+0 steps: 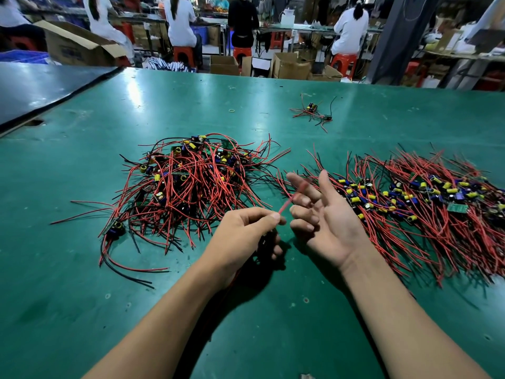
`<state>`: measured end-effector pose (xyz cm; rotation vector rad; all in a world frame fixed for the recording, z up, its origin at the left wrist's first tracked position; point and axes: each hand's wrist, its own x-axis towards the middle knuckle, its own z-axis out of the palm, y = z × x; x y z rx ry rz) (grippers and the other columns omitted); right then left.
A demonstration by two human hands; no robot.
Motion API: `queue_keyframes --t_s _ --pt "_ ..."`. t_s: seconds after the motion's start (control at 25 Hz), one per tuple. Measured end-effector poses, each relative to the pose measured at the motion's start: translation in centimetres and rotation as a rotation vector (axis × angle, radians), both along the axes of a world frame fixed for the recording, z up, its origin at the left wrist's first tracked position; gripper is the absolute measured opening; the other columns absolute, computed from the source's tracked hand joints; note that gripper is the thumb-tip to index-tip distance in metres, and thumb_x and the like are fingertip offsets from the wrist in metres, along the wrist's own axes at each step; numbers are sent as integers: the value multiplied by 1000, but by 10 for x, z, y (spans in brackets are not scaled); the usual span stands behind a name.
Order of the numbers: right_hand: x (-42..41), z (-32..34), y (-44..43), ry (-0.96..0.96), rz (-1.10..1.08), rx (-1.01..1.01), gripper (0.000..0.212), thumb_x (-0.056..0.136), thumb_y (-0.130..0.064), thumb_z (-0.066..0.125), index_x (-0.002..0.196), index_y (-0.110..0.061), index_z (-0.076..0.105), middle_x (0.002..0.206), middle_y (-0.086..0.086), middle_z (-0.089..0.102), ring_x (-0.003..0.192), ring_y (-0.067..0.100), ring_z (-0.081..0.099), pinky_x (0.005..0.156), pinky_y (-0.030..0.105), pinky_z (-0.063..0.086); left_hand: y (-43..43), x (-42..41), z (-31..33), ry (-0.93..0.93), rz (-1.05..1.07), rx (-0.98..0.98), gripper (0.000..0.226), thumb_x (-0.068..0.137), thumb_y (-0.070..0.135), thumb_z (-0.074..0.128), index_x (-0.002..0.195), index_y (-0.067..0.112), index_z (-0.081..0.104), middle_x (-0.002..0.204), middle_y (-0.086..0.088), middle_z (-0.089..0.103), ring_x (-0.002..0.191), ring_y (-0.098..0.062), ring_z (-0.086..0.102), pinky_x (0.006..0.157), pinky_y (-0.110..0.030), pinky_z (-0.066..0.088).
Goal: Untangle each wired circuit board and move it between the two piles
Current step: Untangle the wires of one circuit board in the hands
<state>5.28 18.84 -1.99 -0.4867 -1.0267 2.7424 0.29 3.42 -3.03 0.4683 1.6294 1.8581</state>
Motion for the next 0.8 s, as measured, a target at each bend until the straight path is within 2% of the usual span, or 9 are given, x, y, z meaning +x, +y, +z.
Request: queue_keyframes --t_s 0.08,0.16,0.28,0.36,0.48,0.56,0.64,0.72,0.8 --pt "0 1 -1 -51 0 146 61 87 -62 54 115 -9 67 67 -7 35 44 4 23 37 15 22 2 -2 4 -123 30 65 36 99 35 52 105 2 66 74 -14 67 57 -24 64 54 -29 54" --pt "-1 -1 -1 -94 -55 268 63 86 -62 58 119 -9 67 67 -7 39 44 4 26 36 16 25 2 -6 9 -263 29 150 53 99 51 39 117 6 60 88 -17 72 72 -30 70 66 -36 59" --pt "-2 -5 -1 -94 -137 372 54 91 -57 59 118 -11 68 67 -9 41 46 5 28 38 17 27 -2 -14 11 -351 6 225 67 97 62 26 126 8 53 109 -21 71 96 -36 71 83 -44 57" --pt "-2 -6 -3 -76 -174 446 48 90 -54 63 113 -12 69 65 -9 42 46 5 29 39 19 27 -1 -15 10 -371 12 248 71 96 65 24 128 8 52 112 -22 70 101 -37 69 88 -47 54" --pt "1 -8 -10 -42 -224 727 42 79 -53 74 97 -16 66 63 -10 48 48 6 40 45 23 34 1 -17 7 -395 23 303 74 93 68 24 131 10 49 115 -22 69 109 -36 66 95 -48 51" --pt "3 -11 -19 -62 -224 1025 36 78 -49 82 90 -21 62 71 -13 60 60 6 53 57 23 45 0 -18 6 -420 13 354 75 92 70 25 135 12 48 122 -21 66 117 -34 62 104 -49 45" --pt "2 -16 -27 -75 -222 1250 30 77 -34 84 91 -22 61 84 -10 68 74 9 62 69 25 52 0 -17 6 -428 -14 376 75 92 70 25 138 16 48 128 -15 64 119 -28 62 109 -45 41" --pt "1 -18 -32 -65 -268 1370 24 79 -18 83 93 -20 63 90 -3 70 82 11 66 77 26 53 1 -15 7 -371 -7 325 69 94 67 25 135 19 52 129 -9 64 116 -20 64 106 -38 44" --pt "0 -18 -29 -70 -342 1401 19 81 -13 80 94 -18 66 91 -1 70 83 11 66 80 24 53 2 -13 6 -205 104 219 50 100 51 36 123 14 61 121 -10 68 104 -18 69 97 -40 53"
